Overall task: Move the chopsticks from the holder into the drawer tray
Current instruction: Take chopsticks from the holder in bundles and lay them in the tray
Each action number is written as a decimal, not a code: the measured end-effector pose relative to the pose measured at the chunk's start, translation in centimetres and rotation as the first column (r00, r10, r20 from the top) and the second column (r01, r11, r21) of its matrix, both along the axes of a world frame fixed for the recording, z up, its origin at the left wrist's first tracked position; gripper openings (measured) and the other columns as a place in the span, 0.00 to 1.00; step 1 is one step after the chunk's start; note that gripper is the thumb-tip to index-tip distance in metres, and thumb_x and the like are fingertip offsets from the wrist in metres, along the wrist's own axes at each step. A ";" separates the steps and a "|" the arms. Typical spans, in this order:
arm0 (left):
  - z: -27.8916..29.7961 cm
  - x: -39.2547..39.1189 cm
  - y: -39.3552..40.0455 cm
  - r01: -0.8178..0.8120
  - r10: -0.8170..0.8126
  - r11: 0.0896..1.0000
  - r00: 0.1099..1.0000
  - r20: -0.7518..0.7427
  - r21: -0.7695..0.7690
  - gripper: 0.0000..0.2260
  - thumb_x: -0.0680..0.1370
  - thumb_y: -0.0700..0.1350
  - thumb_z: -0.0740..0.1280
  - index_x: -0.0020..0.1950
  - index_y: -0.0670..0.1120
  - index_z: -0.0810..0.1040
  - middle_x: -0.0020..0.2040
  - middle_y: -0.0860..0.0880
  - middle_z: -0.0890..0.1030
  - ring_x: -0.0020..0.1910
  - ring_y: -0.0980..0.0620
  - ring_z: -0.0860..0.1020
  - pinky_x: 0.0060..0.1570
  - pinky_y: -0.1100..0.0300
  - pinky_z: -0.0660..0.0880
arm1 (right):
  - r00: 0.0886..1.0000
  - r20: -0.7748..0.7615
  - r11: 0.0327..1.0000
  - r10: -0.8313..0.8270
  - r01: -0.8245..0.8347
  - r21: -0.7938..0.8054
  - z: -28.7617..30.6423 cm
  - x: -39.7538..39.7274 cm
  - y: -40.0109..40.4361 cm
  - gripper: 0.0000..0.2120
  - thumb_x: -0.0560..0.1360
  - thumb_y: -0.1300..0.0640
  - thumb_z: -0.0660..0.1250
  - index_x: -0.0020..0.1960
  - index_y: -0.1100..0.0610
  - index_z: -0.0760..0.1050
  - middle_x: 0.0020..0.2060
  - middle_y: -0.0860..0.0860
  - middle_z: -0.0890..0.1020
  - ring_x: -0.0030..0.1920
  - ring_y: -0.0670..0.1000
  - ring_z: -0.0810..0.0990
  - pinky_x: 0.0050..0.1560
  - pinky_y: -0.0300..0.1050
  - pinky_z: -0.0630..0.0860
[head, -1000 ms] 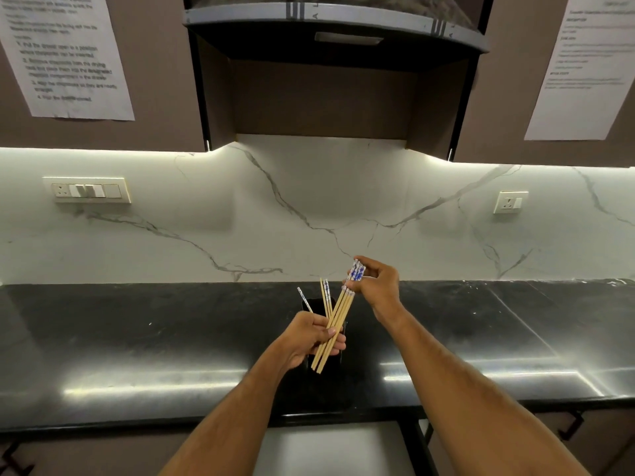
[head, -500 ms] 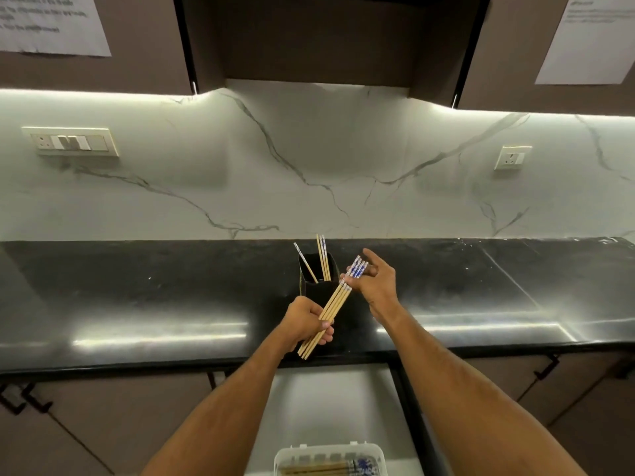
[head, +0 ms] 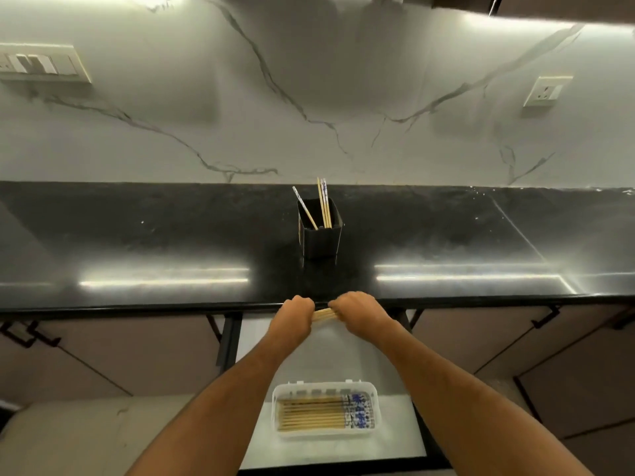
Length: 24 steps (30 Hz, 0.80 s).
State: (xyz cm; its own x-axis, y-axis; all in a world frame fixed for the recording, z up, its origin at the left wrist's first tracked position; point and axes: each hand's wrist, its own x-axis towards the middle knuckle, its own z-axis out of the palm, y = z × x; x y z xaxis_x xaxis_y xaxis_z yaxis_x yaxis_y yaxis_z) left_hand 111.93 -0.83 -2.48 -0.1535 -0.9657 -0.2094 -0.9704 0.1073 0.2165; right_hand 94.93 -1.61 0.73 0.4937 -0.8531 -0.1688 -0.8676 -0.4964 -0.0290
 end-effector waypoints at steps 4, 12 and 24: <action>-3.0 -0.2 2.6 0.059 -0.059 0.998 0.998 0.007 -0.001 0.02 0.79 0.40 0.69 0.51 0.46 0.81 0.46 0.45 0.81 0.45 0.46 0.82 0.50 0.51 0.83 | 0.997 -0.070 0.997 -0.032 0.037 0.070 -3.3 -0.2 2.0 0.04 0.79 0.60 0.67 0.51 0.56 0.80 0.42 0.54 0.82 0.43 0.54 0.81 0.47 0.47 0.80; -9.4 -0.8 7.8 0.180 -0.183 0.978 0.983 0.021 0.109 0.09 0.79 0.36 0.68 0.58 0.44 0.79 0.52 0.44 0.82 0.50 0.44 0.82 0.52 0.54 0.79 | 0.999 -0.036 0.973 -0.006 0.014 0.230 -11.1 -1.6 5.8 0.04 0.78 0.63 0.68 0.49 0.57 0.81 0.40 0.52 0.82 0.40 0.52 0.81 0.46 0.45 0.80; -17.0 -0.5 11.3 0.133 -0.114 0.956 0.990 -0.084 0.262 0.11 0.82 0.37 0.60 0.57 0.36 0.81 0.58 0.37 0.81 0.57 0.37 0.79 0.57 0.48 0.76 | 0.998 -0.055 0.952 -0.007 0.023 0.304 -19.1 -2.2 9.4 0.10 0.76 0.64 0.67 0.52 0.54 0.83 0.47 0.54 0.85 0.47 0.57 0.84 0.52 0.51 0.81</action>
State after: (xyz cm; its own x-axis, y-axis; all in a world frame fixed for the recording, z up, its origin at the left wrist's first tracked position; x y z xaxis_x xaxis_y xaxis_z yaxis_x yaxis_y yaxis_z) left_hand 111.39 10.46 -19.46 -0.2906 -0.8491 -0.4412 -0.9353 0.1548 0.3182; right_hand 92.70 7.83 -18.39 0.4646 -0.7645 -0.4469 -0.8793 -0.4578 -0.1311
